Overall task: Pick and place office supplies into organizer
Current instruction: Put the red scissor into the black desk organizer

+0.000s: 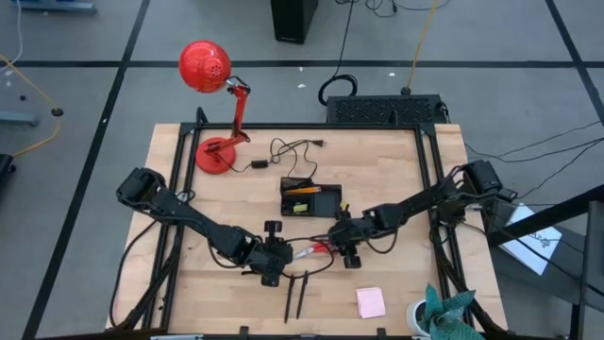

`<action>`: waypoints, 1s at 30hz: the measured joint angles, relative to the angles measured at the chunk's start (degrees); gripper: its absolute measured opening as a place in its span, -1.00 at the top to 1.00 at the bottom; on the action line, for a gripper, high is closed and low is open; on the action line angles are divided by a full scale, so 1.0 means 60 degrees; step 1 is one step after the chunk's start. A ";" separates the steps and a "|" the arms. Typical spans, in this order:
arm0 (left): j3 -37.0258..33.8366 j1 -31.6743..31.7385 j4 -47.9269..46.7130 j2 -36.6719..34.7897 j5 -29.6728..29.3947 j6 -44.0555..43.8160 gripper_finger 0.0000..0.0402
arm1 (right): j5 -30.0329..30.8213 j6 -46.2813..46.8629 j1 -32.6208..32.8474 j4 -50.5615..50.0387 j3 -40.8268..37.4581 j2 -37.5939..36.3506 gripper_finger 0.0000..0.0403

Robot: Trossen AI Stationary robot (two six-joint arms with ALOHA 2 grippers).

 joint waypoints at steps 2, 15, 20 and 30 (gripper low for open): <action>0.0000 0.0000 0.0003 0.0000 0.0001 0.0000 0.52 | 0.0011 -0.0147 0.0000 -0.0034 -0.0005 0.0105 0.40; 0.0000 -0.0024 -0.0001 0.0000 0.0022 -0.0248 0.52 | 0.0684 -0.0557 0.0118 -0.0126 0.0003 0.0156 0.94; 0.0000 -0.0062 -0.0007 0.0000 0.0047 -0.0244 0.52 | 0.0980 -0.0676 0.0315 -0.0181 0.0195 -0.0194 0.97; 0.0000 -0.0062 -0.0001 0.0004 0.0047 -0.0242 0.52 | 0.0976 -0.0788 0.0521 -0.0370 0.0357 -0.0469 0.99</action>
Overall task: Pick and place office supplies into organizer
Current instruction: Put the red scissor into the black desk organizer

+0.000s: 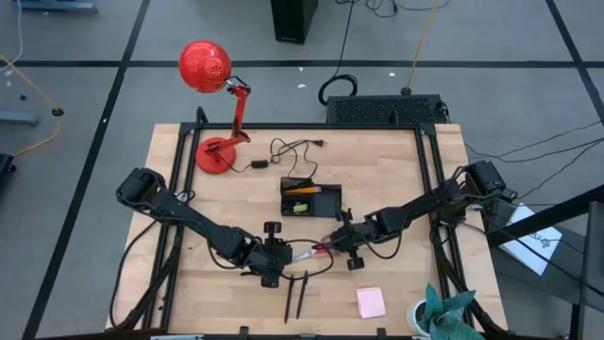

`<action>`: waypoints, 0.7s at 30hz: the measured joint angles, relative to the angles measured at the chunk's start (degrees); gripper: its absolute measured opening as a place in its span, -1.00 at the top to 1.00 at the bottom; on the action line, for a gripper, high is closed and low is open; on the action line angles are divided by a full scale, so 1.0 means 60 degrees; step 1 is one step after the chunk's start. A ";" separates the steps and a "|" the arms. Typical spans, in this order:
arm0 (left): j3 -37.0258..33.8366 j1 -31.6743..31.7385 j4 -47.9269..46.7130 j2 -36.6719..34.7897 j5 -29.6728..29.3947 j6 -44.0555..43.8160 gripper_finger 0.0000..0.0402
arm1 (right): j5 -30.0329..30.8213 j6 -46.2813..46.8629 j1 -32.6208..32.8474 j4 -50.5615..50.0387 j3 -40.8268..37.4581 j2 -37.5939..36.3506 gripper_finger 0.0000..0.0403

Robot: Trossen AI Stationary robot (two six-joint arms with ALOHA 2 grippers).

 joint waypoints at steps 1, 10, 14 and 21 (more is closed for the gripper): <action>0.0000 0.0004 0.0001 0.0000 0.0000 -0.0007 0.52 | -0.0008 0.0007 0.0000 -0.0007 0.0000 0.0000 0.99; 0.0000 0.0004 -0.0002 0.0000 0.0004 -0.0012 0.52 | -0.0557 -0.0036 0.0004 0.0031 0.0011 -0.0015 1.00; 0.0000 0.0000 0.0001 0.0000 0.0008 -0.0026 0.52 | -0.0626 -0.0036 0.0007 0.0027 0.0011 -0.0015 0.87; 0.0000 0.0000 -0.0003 0.0000 0.0015 -0.0049 0.52 | -0.0801 -0.0004 0.0010 0.0015 0.0007 -0.0011 0.46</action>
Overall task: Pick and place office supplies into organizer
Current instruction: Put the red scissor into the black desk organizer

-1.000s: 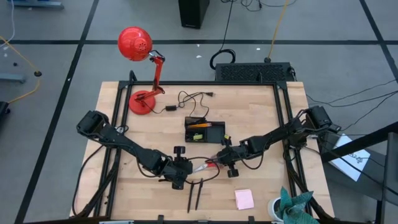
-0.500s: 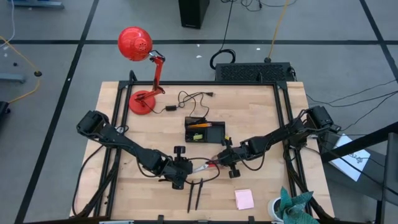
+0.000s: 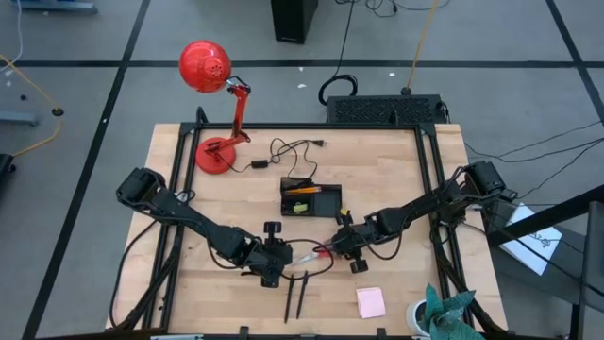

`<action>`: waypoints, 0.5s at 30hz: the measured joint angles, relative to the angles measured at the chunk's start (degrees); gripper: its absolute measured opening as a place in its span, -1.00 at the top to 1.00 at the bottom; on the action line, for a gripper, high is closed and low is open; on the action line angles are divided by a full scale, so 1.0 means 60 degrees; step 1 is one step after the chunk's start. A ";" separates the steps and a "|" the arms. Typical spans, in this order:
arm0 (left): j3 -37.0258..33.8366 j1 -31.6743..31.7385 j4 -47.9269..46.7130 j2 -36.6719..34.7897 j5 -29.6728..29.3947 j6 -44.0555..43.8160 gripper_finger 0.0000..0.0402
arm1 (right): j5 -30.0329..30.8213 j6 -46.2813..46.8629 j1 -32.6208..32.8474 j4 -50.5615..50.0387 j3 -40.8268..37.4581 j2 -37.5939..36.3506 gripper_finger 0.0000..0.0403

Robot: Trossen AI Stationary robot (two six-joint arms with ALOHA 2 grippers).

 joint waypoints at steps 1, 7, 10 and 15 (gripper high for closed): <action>0.0000 0.0000 0.0004 0.0000 0.0000 0.0000 0.52 | 0.0004 0.0000 -0.0003 0.0018 0.0000 0.0000 0.41; 0.0000 0.0000 0.0004 0.0000 0.0004 -0.0004 0.52 | 0.0058 -0.0040 -0.0010 0.0065 0.0031 0.0201 0.24; 0.0000 0.0000 0.0004 0.0000 0.0002 -0.0007 0.52 | 0.0183 -0.0087 -0.0017 0.0227 0.0056 0.0565 0.21; 0.0000 0.0000 0.0007 0.0000 0.0004 -0.0027 0.52 | 0.0567 -0.0060 -0.0014 0.0218 0.0050 0.1322 0.23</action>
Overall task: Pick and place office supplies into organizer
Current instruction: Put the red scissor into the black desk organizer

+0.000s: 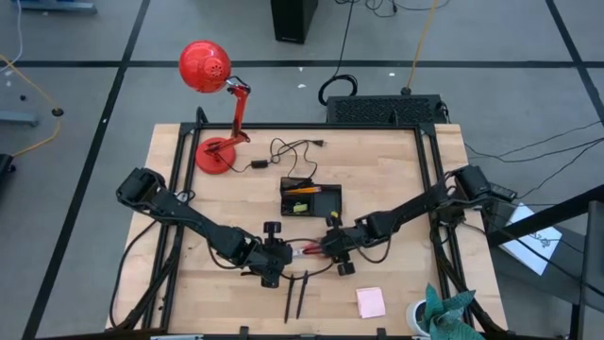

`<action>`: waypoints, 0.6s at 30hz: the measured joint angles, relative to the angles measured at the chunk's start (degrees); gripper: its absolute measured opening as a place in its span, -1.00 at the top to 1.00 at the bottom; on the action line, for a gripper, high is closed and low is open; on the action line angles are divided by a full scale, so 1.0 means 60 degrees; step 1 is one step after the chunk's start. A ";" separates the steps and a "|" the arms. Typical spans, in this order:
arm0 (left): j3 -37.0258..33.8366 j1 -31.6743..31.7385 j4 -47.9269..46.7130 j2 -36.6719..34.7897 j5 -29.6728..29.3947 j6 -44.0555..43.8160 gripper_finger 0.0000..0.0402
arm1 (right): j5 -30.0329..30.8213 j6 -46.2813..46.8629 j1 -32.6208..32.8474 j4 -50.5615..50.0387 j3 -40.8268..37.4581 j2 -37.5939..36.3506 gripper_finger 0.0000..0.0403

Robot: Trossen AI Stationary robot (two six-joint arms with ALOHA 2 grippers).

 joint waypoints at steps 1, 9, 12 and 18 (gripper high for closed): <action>0.0000 0.0000 0.0000 0.0000 -0.0001 -0.0010 0.52 | 0.0045 0.0001 0.0000 0.0082 0.0021 0.0140 0.23; -0.0059 0.0000 0.0071 0.0000 0.0000 -0.0006 0.52 | 0.0167 -0.0071 0.0007 0.0419 0.0044 0.0606 0.30; -0.0270 0.0000 0.0149 0.0000 0.0004 -0.0006 0.52 | 0.0302 -0.0095 0.0073 0.0254 -0.0033 0.0266 0.29; -0.0849 -0.0001 0.0536 0.0000 0.0174 -0.0194 0.52 | 0.1184 -0.0395 0.0460 0.0009 -0.0085 -0.0850 0.20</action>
